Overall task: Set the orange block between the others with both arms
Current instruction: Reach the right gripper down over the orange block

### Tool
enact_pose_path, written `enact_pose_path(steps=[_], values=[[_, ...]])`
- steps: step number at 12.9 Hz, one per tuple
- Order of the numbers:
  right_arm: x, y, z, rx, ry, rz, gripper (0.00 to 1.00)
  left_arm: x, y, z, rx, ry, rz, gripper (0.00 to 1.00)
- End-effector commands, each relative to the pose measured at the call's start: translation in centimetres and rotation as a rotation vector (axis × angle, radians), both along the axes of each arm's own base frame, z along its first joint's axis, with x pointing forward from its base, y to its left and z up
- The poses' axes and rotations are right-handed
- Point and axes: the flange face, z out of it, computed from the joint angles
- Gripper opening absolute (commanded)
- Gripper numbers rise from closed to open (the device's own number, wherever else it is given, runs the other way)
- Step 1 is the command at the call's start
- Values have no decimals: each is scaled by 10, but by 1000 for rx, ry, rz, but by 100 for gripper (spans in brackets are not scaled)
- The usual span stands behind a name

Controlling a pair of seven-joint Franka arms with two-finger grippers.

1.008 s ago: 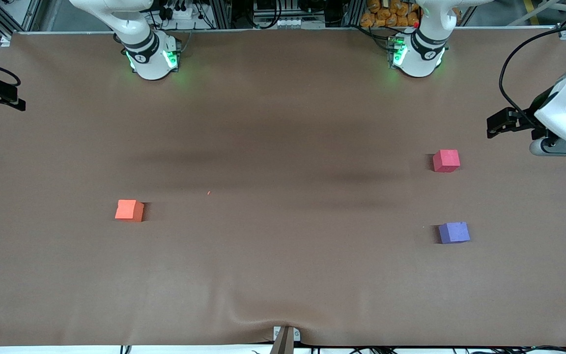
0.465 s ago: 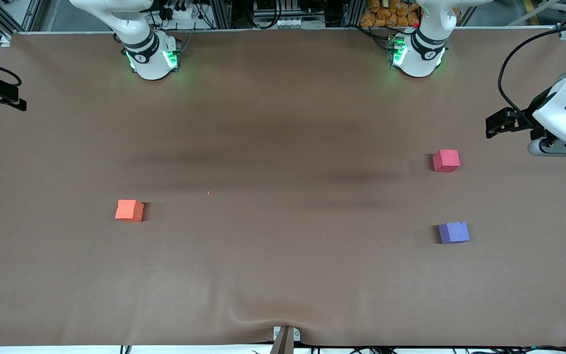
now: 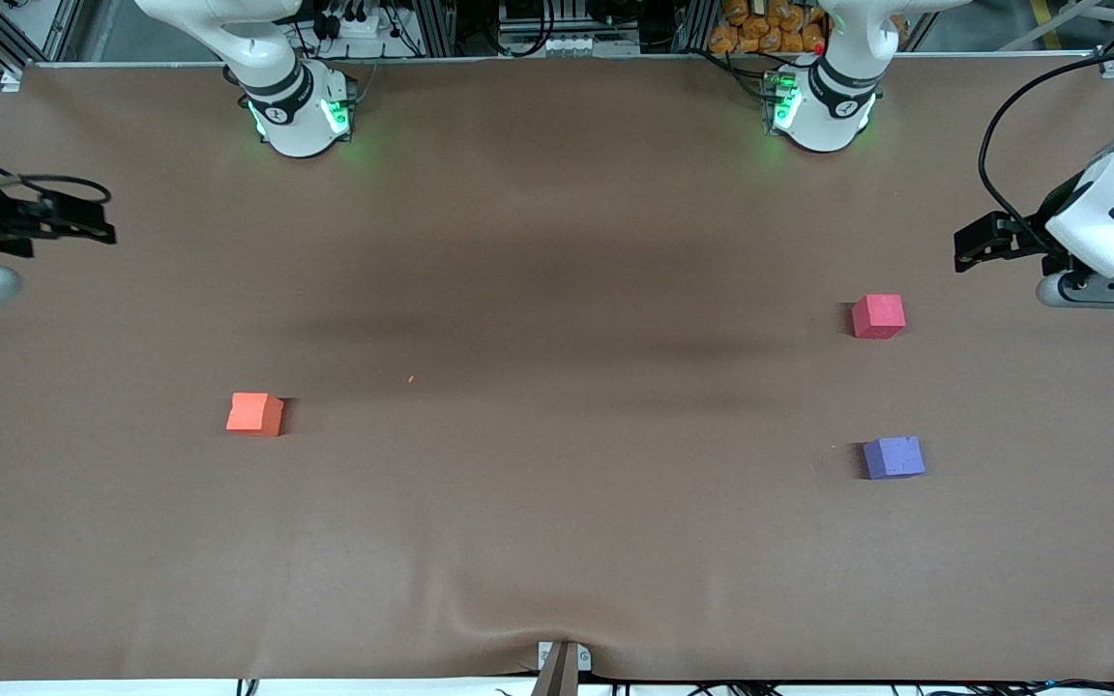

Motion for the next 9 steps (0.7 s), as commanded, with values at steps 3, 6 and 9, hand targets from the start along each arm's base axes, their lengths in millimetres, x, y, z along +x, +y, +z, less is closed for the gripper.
enact_pose_path(steps=[3, 6, 9], values=[[15, 6, -60, -12, 116, 11, 100, 0, 0, 2, -25, 14, -17, 100], [35, 9, -125, -12, 208, 9, 100, 0, 0, 3, -25, 11, -18, 100], [46, 6, -202, 9, 231, -4, 100, -1, 1, 6, -25, 6, -17, 100]])
